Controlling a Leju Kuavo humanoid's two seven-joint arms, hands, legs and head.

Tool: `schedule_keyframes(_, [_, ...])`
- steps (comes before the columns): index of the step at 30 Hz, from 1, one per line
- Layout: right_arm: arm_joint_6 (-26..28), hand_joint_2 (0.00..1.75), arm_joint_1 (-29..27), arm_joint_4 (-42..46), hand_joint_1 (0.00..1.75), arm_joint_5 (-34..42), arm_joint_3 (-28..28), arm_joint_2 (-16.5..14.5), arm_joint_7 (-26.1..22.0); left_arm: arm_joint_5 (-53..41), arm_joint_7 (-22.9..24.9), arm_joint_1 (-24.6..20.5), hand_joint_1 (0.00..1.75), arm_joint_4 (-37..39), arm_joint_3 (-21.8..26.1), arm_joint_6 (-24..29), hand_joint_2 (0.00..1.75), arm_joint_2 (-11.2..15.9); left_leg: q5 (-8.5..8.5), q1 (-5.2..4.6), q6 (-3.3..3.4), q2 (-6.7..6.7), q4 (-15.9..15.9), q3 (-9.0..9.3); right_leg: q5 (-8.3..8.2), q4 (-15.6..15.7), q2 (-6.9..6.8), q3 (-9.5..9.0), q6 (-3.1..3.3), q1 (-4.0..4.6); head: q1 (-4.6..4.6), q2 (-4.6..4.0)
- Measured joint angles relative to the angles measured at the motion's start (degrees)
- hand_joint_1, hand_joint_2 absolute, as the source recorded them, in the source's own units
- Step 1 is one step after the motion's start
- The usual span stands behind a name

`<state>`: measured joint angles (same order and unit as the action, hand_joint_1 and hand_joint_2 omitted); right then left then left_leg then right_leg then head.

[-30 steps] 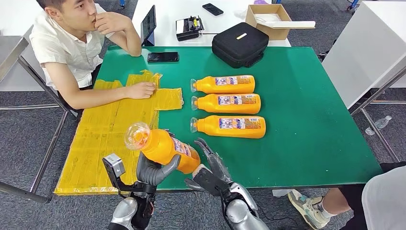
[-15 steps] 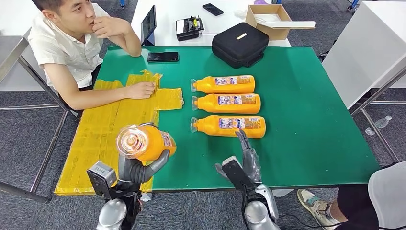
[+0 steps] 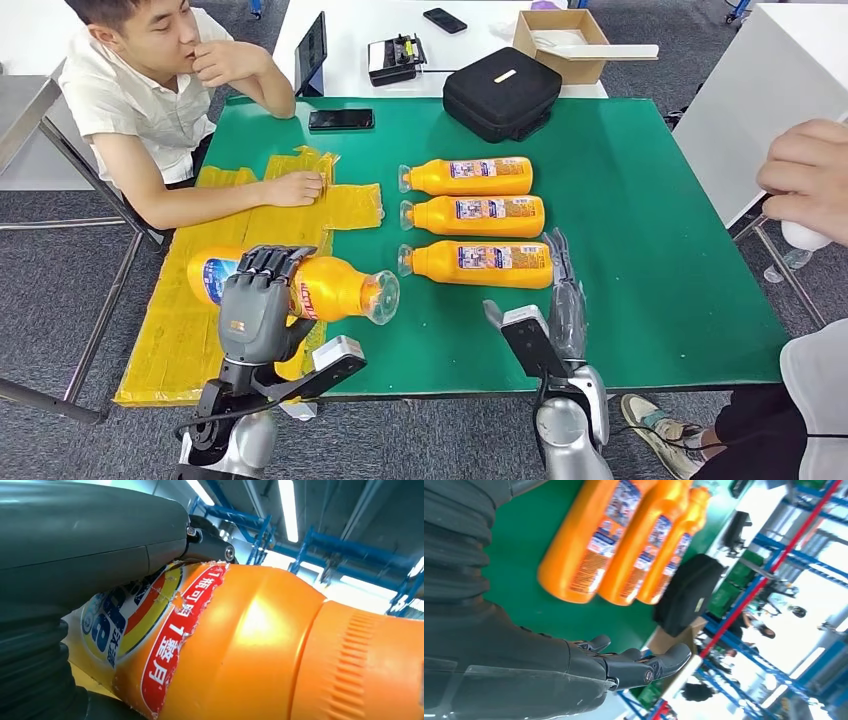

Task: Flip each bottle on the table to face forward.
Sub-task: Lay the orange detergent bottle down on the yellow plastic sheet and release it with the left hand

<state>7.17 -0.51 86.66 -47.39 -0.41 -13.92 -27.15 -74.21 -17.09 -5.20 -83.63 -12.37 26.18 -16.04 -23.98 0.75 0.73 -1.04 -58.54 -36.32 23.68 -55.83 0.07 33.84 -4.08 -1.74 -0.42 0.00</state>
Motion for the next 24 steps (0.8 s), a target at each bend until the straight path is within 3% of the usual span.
schedule_keyframes(9, [0.18,1.75,1.66,-2.46,0.00,2.25,1.42,0.14,-2.45,-8.46,5.15,-5.86,1.75,14.95,1.33,1.31,1.75,3.32,0.03,0.00,0.00,0.00,0.00,-0.02,-0.04,-0.02,0.00,0.02,0.07,0.00,0.00,0.00])
schedule_keyframes(14, [0.42,1.75,2.13,-3.74,0.00,3.75,1.86,0.63,-3.28,-8.59,6.29,-9.18,1.75,24.69,2.71,1.19,1.75,5.23,0.03,0.01,0.00,0.00,0.00,-0.02,-0.04,-0.03,0.00,0.03,0.07,0.00,0.00,0.00])
schedule_keyframes(23, [0.72,1.75,2.31,-5.49,0.00,5.02,1.76,1.29,-4.34,-9.91,7.39,-11.26,1.75,31.84,3.44,-0.55,1.75,6.79,0.03,0.01,0.00,-0.01,0.00,-0.03,-0.03,-0.03,0.00,0.03,0.07,0.00,0.00,0.00])
schedule_keyframes(24, [0.72,1.75,2.39,-5.81,0.00,5.22,1.74,1.35,-4.58,-10.48,7.98,-11.73,1.68,32.69,3.52,-0.60,1.75,6.87,0.03,0.01,0.00,-0.01,0.00,-0.03,-0.03,-0.03,-0.01,0.03,0.07,0.00,0.01,0.00])
